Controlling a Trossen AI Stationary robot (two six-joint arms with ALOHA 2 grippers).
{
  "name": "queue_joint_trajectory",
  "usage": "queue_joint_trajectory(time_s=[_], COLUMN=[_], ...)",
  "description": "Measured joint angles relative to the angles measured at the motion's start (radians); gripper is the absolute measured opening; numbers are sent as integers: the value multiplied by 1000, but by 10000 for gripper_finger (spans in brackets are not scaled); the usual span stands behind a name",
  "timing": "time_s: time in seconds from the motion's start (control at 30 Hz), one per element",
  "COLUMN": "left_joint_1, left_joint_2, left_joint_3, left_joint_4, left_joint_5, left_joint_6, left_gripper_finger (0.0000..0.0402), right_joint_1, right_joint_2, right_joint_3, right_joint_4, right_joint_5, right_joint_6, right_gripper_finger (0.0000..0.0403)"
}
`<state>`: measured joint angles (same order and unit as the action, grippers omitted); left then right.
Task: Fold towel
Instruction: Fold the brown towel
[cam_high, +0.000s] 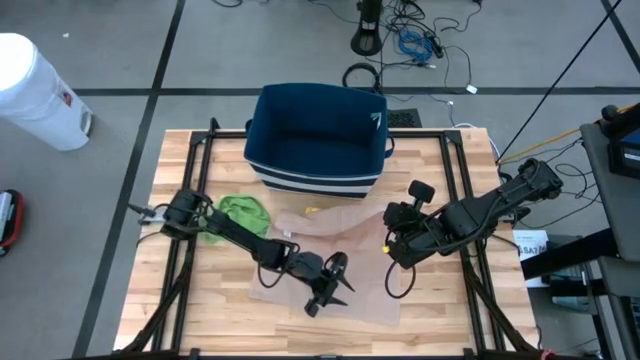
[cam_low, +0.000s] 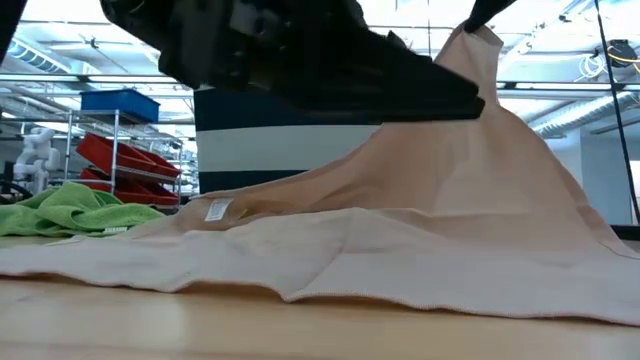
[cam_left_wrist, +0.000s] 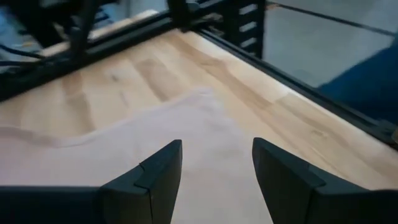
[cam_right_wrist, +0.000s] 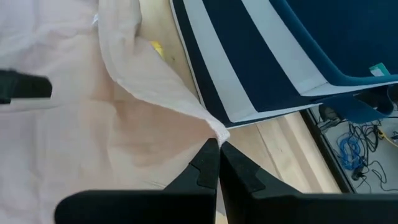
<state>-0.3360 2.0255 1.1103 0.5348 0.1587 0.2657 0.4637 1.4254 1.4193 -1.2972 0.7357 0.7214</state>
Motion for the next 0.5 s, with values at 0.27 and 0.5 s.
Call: queue_joint_trajectory(time_s=[0.27,0.5], left_joint_1=[-13,-8], left_joint_2=[20,19], left_joint_3=[0,0], left_joint_4=[-85,-162], left_joint_5=[29,85], left_joint_6=[-4,-29], left_gripper_finger=[201,201], right_joint_1=[-18,-18], right_joint_2=[0,0], right_joint_3=[0,0], right_joint_4=[16,15], right_joint_5=[1,-7], right_joint_6=[-2,-7], right_gripper_finger=[0,0])
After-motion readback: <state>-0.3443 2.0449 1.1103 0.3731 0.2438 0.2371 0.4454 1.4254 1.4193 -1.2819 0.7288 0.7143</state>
